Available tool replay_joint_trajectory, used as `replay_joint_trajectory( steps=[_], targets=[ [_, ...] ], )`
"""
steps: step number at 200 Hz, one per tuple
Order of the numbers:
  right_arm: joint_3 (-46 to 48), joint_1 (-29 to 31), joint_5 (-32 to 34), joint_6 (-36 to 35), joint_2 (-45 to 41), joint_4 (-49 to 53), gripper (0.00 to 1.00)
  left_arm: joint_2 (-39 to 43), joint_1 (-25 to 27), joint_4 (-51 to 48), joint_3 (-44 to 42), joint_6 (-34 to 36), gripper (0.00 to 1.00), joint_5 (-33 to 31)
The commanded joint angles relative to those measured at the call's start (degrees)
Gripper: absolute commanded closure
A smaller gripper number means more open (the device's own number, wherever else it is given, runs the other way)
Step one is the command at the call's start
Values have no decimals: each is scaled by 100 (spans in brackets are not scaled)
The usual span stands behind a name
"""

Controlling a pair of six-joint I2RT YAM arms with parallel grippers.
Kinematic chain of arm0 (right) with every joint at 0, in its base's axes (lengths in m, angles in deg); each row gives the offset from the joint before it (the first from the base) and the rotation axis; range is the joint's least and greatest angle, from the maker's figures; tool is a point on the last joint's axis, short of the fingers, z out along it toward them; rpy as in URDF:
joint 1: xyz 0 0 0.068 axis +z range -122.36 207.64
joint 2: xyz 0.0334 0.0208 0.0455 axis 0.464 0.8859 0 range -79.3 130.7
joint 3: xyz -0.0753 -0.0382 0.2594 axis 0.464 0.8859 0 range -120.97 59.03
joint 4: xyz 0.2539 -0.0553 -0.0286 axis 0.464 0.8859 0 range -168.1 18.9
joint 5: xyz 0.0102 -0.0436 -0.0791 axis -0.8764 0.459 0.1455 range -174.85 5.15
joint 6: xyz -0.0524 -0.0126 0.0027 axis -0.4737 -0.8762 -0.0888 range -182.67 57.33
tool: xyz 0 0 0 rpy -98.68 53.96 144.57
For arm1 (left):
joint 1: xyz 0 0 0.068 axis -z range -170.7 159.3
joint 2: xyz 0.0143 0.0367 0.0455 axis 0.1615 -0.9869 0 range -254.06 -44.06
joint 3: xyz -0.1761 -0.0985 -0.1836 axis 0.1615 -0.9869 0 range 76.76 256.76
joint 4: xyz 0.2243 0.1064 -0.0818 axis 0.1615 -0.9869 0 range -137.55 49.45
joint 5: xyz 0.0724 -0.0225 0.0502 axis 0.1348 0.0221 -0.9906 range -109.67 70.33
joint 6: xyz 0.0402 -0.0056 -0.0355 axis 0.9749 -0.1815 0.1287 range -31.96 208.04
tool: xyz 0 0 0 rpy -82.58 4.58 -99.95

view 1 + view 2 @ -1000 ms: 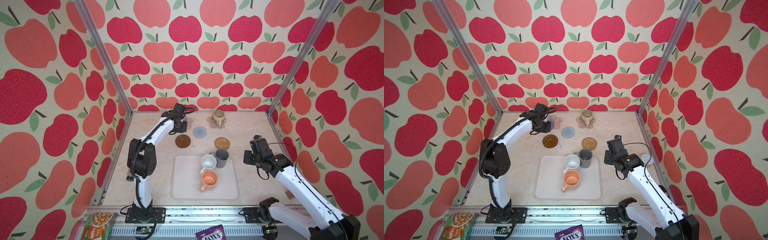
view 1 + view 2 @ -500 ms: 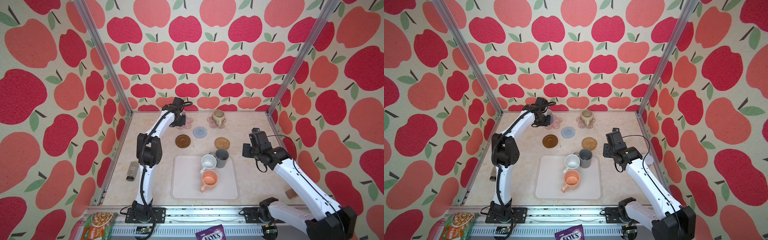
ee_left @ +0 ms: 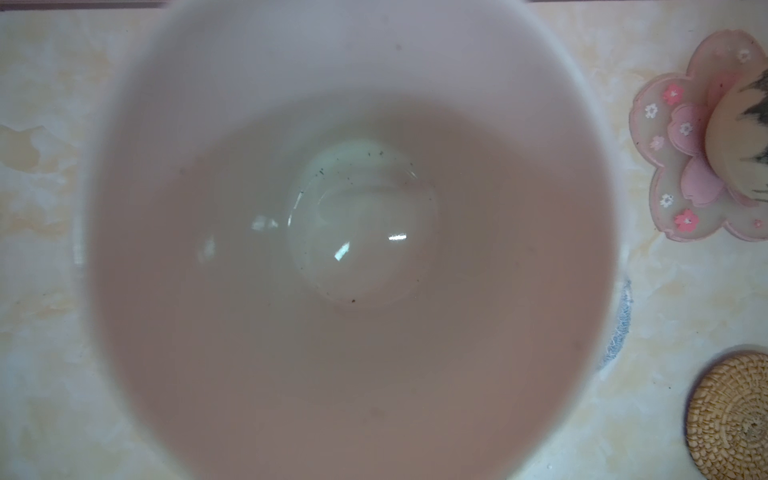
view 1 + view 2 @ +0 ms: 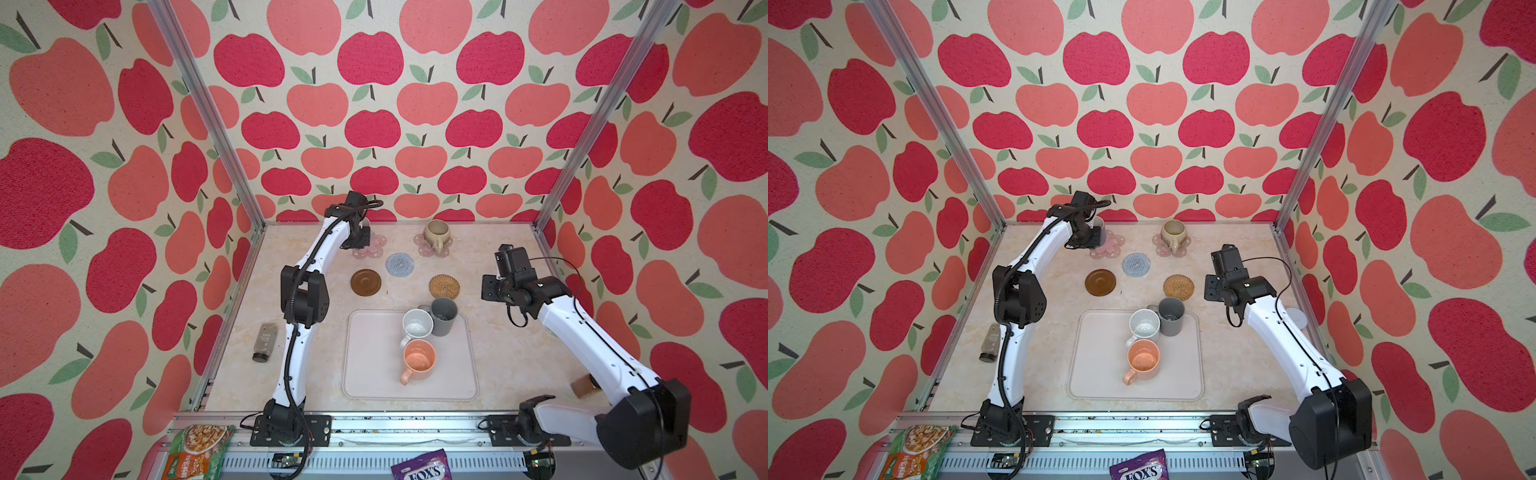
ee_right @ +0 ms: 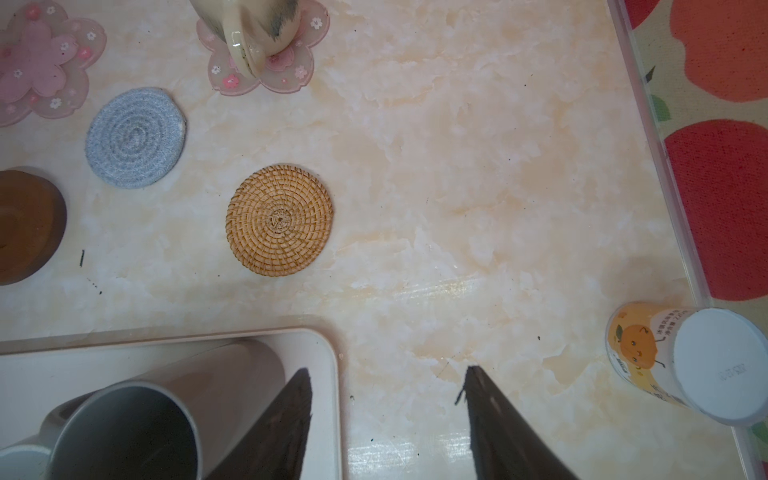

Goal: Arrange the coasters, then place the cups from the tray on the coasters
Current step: 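Carry the pink mug toward the empty flower coaster while the right gripper moves back, then hold the pale pink mug with the left gripper above the pink flower coaster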

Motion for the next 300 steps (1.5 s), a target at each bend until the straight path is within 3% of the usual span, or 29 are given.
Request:
replay_joint_trajectory(
  steps=[1, 111, 189, 300],
  targets=[
    [-353, -46, -154, -253, 184, -34, 39, 9, -82, 147, 396, 129, 100, -134],
    [-218, -167, -365, -258, 592, -323, 38, -172, -228, 85, 819, 272, 100, -368],
    [-271, -187, -427, -177, 793, -349, 39, -649, -300, 192, 1180, 86, 100, -42],
    [-38, -187, -445, -94, 938, -433, 39, -1059, 87, 359, 1477, -48, 100, -60]
  ],
)
